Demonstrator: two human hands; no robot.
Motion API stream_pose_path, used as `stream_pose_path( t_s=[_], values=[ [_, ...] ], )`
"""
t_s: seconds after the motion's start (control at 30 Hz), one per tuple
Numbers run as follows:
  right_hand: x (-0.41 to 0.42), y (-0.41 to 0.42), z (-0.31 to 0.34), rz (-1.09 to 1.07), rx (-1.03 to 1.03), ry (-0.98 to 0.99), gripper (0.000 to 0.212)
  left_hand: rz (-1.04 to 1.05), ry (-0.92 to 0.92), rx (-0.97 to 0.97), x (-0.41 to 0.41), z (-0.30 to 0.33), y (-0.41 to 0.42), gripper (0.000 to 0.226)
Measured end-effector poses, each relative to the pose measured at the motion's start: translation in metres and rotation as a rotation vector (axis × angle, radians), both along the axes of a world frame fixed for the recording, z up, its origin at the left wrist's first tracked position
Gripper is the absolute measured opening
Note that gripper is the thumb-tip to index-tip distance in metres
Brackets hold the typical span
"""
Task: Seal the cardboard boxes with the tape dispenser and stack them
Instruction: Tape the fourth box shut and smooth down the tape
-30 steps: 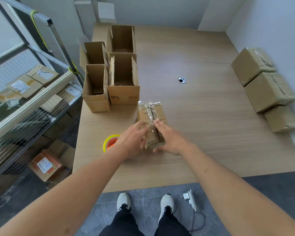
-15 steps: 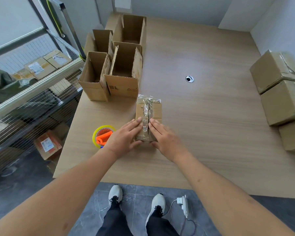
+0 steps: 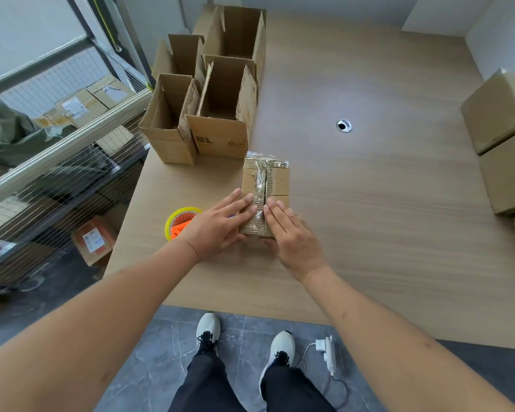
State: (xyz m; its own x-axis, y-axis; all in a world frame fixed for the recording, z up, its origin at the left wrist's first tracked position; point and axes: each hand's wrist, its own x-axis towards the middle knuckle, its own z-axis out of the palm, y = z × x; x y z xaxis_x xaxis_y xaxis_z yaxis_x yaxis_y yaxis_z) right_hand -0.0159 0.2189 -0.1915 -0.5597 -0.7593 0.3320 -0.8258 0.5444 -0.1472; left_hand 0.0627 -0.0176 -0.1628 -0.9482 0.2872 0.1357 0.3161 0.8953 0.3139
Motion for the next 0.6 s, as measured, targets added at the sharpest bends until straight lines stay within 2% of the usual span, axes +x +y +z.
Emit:
stream_pose_path(
  t_s=[0.2,0.37,0.53,0.6],
  values=[
    [0.004,-0.003,-0.005,-0.043,-0.062,-0.007,0.061,0.008,0.033,-0.058,0.001,-0.001,-0.002,0.073],
    [0.014,-0.01,0.007,-0.101,-0.047,-0.172,0.066,0.092,0.015,-0.044,0.004,0.007,0.019,0.07],
    [-0.004,0.012,0.038,0.119,0.049,-0.39,0.08,0.047,-0.003,-0.106,0.001,0.022,0.015,0.082],
    [-0.01,0.025,0.047,0.202,0.059,-0.492,0.078,0.016,-0.044,-0.091,0.003,0.026,0.013,0.084]
  ],
)
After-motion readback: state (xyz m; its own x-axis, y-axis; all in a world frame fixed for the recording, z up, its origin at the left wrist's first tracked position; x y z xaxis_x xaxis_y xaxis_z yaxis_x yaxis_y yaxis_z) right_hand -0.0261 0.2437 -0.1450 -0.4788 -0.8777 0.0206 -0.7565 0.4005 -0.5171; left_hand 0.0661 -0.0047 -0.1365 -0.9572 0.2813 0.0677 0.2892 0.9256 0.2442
